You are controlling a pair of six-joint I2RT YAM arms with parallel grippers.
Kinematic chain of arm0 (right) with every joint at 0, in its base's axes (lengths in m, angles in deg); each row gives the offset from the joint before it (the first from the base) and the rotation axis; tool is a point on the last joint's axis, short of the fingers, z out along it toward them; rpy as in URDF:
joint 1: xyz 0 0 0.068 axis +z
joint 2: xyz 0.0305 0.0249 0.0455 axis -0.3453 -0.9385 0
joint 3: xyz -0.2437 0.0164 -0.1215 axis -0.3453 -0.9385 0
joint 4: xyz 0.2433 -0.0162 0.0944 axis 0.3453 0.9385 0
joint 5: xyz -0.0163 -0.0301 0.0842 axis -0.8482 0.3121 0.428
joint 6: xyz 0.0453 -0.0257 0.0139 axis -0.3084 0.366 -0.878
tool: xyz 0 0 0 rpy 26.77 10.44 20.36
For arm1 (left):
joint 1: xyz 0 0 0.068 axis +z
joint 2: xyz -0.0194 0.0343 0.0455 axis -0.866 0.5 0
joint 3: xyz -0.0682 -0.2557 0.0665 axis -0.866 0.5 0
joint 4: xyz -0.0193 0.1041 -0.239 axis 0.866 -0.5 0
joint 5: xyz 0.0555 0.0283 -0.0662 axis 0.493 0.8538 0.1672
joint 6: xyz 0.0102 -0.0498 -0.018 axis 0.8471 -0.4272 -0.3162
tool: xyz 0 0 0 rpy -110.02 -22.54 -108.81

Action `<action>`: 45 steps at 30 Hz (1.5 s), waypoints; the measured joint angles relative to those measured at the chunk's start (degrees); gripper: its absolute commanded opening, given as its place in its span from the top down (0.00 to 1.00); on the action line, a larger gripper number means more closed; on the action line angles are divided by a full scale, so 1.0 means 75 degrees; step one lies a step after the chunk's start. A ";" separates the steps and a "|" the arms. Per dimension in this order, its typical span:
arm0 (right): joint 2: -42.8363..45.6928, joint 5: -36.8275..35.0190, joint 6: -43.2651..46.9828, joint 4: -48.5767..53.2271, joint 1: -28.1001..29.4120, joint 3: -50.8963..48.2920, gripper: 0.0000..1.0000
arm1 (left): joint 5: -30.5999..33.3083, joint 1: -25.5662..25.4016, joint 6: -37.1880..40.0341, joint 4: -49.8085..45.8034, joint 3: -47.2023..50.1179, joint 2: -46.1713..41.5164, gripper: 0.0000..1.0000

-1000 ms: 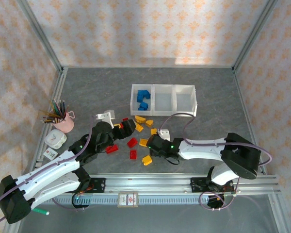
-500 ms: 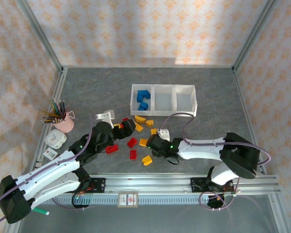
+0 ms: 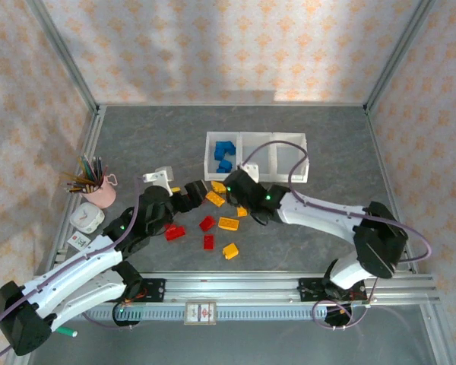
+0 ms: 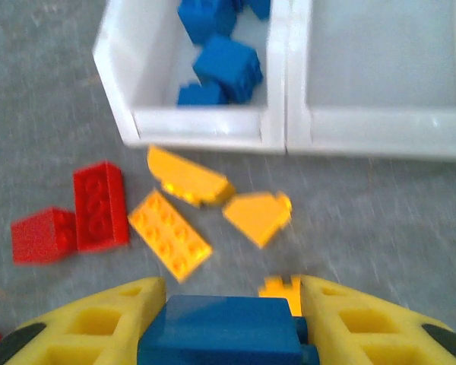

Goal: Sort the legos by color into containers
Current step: Place the lego in the container, then pick up the lego from the center of the table.

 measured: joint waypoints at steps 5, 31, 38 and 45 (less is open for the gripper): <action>-0.1166 0.0009 0.0592 -0.0268 -0.0481 0.1195 0.61 | -0.0140 0.0513 0.0172 -0.0055 -0.0023 -0.0067 0.01; -0.4596 0.0562 0.1862 -0.0411 -0.1311 0.4774 0.35 | -0.0629 0.1314 0.0536 -0.0076 -0.0137 0.0192 0.01; -0.3520 0.0807 0.1821 -0.0493 -0.1311 0.3620 0.30 | -0.0772 0.1314 0.0522 -0.0076 -0.0137 0.0189 0.01; -0.1711 0.0959 0.1536 -0.0653 -0.1311 0.1842 0.25 | -0.1151 0.1311 0.0466 -0.0076 -0.0111 0.0119 0.01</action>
